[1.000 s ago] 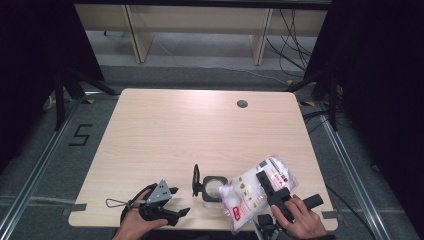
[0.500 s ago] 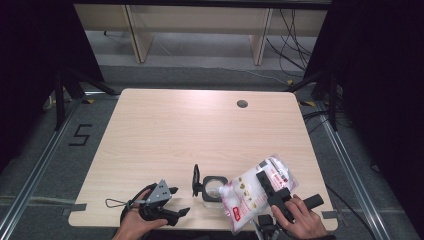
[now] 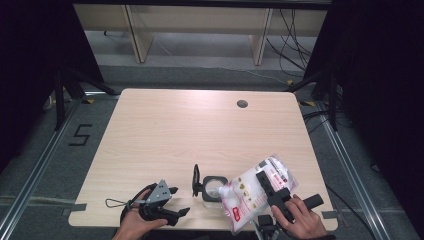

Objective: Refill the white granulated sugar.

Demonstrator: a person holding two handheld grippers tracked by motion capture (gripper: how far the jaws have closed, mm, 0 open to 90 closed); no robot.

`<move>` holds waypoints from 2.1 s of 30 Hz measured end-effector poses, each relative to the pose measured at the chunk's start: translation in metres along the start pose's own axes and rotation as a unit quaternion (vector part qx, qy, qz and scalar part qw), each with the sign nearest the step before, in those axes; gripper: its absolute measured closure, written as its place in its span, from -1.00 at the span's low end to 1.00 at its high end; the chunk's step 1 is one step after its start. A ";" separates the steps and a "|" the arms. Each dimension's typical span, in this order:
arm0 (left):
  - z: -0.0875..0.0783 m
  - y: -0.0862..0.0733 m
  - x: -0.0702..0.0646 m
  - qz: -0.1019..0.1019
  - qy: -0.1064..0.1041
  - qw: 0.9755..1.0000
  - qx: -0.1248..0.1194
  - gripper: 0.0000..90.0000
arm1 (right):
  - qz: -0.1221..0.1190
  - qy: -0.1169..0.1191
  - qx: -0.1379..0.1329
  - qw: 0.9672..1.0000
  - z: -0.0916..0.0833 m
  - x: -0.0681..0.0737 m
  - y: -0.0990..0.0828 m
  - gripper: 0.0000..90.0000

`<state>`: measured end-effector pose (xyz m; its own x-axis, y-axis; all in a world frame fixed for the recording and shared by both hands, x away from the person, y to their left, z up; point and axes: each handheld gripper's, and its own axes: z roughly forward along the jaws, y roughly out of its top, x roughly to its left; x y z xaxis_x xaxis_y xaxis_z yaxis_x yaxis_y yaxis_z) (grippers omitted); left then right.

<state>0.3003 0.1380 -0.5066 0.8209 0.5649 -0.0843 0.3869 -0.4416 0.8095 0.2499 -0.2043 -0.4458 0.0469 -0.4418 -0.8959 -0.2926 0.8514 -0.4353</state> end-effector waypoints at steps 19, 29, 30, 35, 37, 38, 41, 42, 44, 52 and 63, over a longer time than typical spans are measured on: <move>0.000 0.000 0.000 -0.003 0.000 1.000 -0.001 -0.52 | 0.000 -0.002 0.005 1.000 -0.001 -0.001 -0.001 0.00; 0.000 0.000 0.000 0.003 0.002 1.000 0.003 -0.52 | -0.003 -0.005 0.005 1.000 -0.001 -0.002 -0.001 0.00; 0.000 0.000 0.000 0.002 0.001 1.000 0.003 -0.52 | -0.002 -0.004 0.007 1.000 -0.001 -0.001 -0.001 0.00; 0.000 0.000 0.001 0.009 0.001 1.000 0.002 -0.52 | 0.002 -0.004 0.004 1.000 -0.001 -0.001 -0.001 0.01; 0.000 0.000 0.000 0.002 0.000 1.000 0.003 -0.52 | 0.005 -0.003 0.005 1.000 -0.002 -0.001 -0.002 0.01; 0.000 0.000 0.000 -0.001 0.000 1.000 0.000 -0.52 | 0.020 -0.002 0.006 1.000 -0.002 0.002 -0.002 0.01; 0.000 0.000 0.000 0.002 0.000 1.000 0.003 -0.52 | 0.002 -0.003 0.004 1.000 -0.001 -0.001 -0.002 0.01; 0.000 0.000 0.000 0.002 0.000 1.000 0.003 -0.52 | 0.005 -0.003 0.005 1.000 -0.001 -0.001 -0.002 0.01; 0.000 0.000 0.001 0.008 0.002 1.000 0.002 -0.52 | 0.006 -0.004 0.004 1.000 -0.001 -0.001 -0.002 0.01; 0.000 0.000 0.000 0.003 0.000 1.000 0.003 -0.52 | 0.002 -0.005 0.005 1.000 -0.002 -0.002 -0.002 0.01; 0.000 0.000 0.001 0.007 0.001 1.000 0.003 -0.52 | 0.011 -0.003 0.005 1.000 -0.002 0.000 -0.002 0.01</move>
<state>0.3009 0.1385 -0.5064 0.8249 0.5608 -0.0716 0.3781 -0.4531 0.8073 0.2485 -0.2069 -0.4446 0.0461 -0.4213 -0.9058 -0.2842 0.8637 -0.4162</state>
